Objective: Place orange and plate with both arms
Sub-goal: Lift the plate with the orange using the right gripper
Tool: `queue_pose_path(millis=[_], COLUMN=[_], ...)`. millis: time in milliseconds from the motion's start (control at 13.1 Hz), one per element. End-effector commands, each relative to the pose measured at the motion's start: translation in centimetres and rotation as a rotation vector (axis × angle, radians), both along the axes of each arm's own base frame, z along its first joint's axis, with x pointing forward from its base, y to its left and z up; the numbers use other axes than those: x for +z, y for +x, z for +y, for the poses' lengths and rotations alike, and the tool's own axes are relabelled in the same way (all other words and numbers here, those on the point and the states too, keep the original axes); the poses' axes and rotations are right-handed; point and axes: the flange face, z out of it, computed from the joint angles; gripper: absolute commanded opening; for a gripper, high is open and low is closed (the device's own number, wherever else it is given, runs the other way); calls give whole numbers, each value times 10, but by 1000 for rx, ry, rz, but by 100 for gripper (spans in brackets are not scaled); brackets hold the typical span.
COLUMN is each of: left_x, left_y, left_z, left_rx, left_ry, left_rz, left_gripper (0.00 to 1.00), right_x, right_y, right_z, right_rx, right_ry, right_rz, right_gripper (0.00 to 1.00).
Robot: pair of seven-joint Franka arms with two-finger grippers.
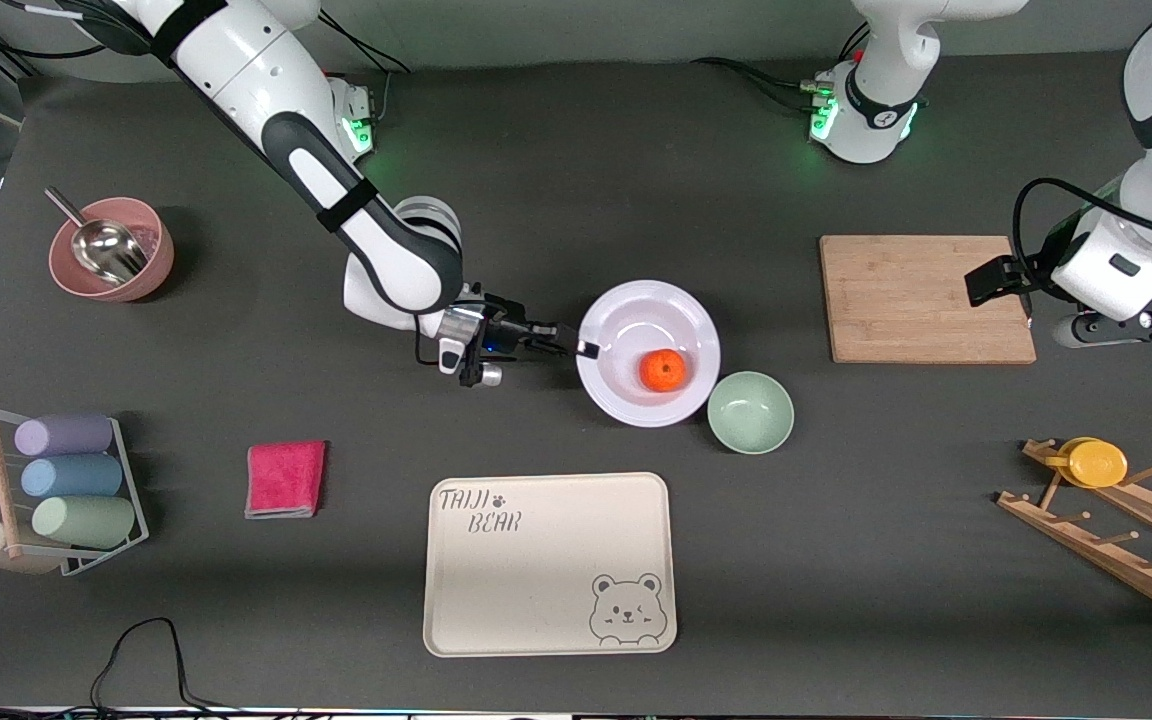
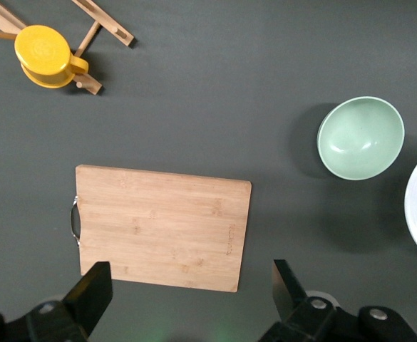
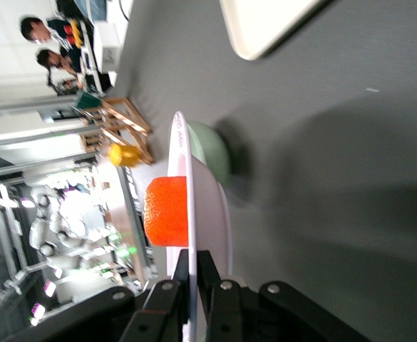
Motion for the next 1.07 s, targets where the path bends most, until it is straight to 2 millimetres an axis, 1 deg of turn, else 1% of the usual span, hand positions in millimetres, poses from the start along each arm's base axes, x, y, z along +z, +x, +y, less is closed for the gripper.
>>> queue_pose_path(millis=[0, 153, 306, 383, 459, 536, 612, 689, 765, 842, 995], left_x=[-2, -9, -19, -22, -20, -22, -22, -18, -16, -15, -14], left_y=[-4, 2, 10, 12, 14, 14, 21, 33, 46, 56, 75], left_z=[-2, -2, -7, -10, -15, -29, -35, -43, -67, -82, -103], left_rx=[-19, -18, -25, -21, -21, -33, -11, 16, 30, 58, 95], left_ry=[12, 13, 12, 12, 10, 11, 10, 7, 2, 2, -9], left_rz=[-20, -13, -26, -27, -38, -38, -47, -55, -65, -75, -100], left_gripper=[100, 100, 100, 100, 100, 100, 100, 100, 100, 100, 100], right_x=[8, 12, 24, 38, 55, 71, 91, 109, 126, 141, 167], right_y=[43, 64, 91, 105, 117, 127, 138, 148, 156, 159, 165], right_z=[15, 19, 22, 24, 25, 25, 25, 24, 23, 20, 10], right_rx=[-69, -89, -111, -138, -154, -165, -172, -185, -199, -198, -157], right_ry=[78, 108, 147, 180, 206, 219, 235, 251, 267, 268, 248], right_rz=[10, -7, -42, -33, -21, 2, 21, 42, 60, 69, 85], right_gripper=[0, 0, 0, 0, 0, 0, 0, 0, 0, 0, 0])
